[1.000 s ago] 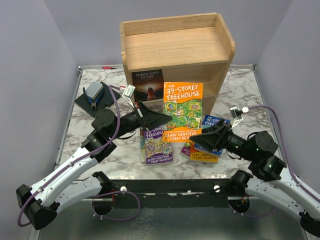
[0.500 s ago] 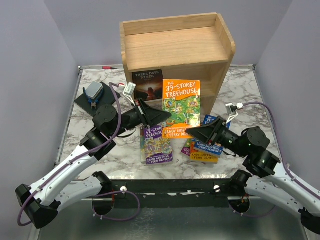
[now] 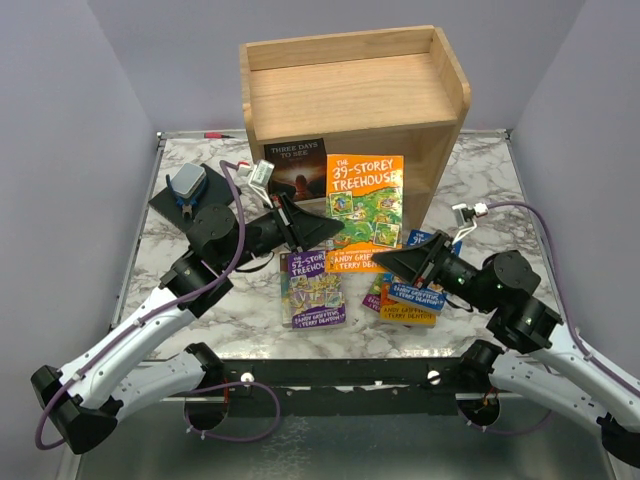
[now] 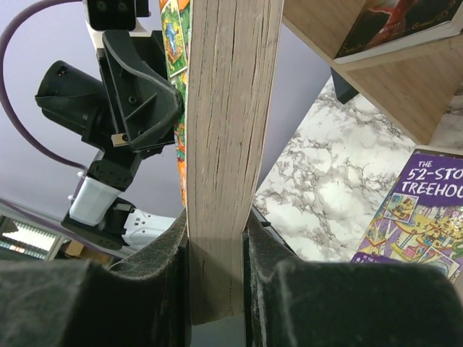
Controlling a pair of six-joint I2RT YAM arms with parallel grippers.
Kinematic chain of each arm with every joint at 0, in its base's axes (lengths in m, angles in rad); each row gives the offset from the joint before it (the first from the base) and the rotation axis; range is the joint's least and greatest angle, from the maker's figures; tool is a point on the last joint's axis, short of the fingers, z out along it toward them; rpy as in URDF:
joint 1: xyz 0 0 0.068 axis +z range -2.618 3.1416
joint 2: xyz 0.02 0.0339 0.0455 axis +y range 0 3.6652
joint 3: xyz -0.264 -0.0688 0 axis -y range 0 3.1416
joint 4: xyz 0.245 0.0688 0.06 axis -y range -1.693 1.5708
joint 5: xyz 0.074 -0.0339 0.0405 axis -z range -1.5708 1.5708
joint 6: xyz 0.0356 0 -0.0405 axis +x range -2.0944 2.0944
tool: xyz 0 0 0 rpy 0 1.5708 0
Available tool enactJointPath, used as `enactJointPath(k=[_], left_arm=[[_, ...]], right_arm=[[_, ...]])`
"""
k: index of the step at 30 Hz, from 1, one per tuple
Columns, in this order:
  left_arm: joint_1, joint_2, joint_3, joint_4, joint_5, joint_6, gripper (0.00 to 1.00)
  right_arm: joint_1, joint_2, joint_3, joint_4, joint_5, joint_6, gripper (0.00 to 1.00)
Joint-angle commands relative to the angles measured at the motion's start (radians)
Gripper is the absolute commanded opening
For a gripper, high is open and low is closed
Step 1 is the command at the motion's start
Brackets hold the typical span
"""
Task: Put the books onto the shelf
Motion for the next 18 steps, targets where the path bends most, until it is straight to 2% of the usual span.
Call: enactJointPath(k=[1, 3, 6, 7, 9, 12, 16, 17, 18], left_arm=[[-0.004, 0.005, 0.032, -0.016, -0.022, 0.054, 0.06], [-0.004, 0.005, 0.031, -0.016, -0.022, 0.058, 0.13], [-0.004, 0.015, 0.039, -0.017, -0.027, 0.066, 0.16], [-0.003, 0.019, 0.045, -0.019, -0.026, 0.064, 0.2], [-0.004, 0.023, 0.057, -0.026, -0.024, 0.069, 0.33], [-0.005, 0.016, 0.08, -0.055, -0.061, 0.093, 0.6], [-0.003, 0.018, 0.14, -0.14, -0.099, 0.152, 0.83], [-0.004, 0.019, 0.158, -0.162, -0.107, 0.169, 0.93], [-0.004, 0.019, 0.178, -0.188, -0.114, 0.188, 0.98]], right_arm=[[0.005, -0.021, 0.061, 0.002, 0.032, -0.039, 0.01], [0.005, -0.023, 0.079, -0.007, 0.032, -0.05, 0.01], [0.005, -0.024, 0.105, -0.007, 0.037, -0.057, 0.01], [0.005, -0.023, 0.115, -0.034, 0.037, -0.062, 0.01], [0.005, -0.019, 0.132, -0.042, 0.034, -0.073, 0.01], [0.005, -0.007, 0.161, -0.054, 0.036, -0.098, 0.01], [0.005, 0.023, 0.224, -0.083, 0.03, -0.133, 0.01], [0.005, 0.031, 0.24, -0.089, 0.029, -0.142, 0.01], [0.005, 0.04, 0.259, -0.096, 0.03, -0.151, 0.01]])
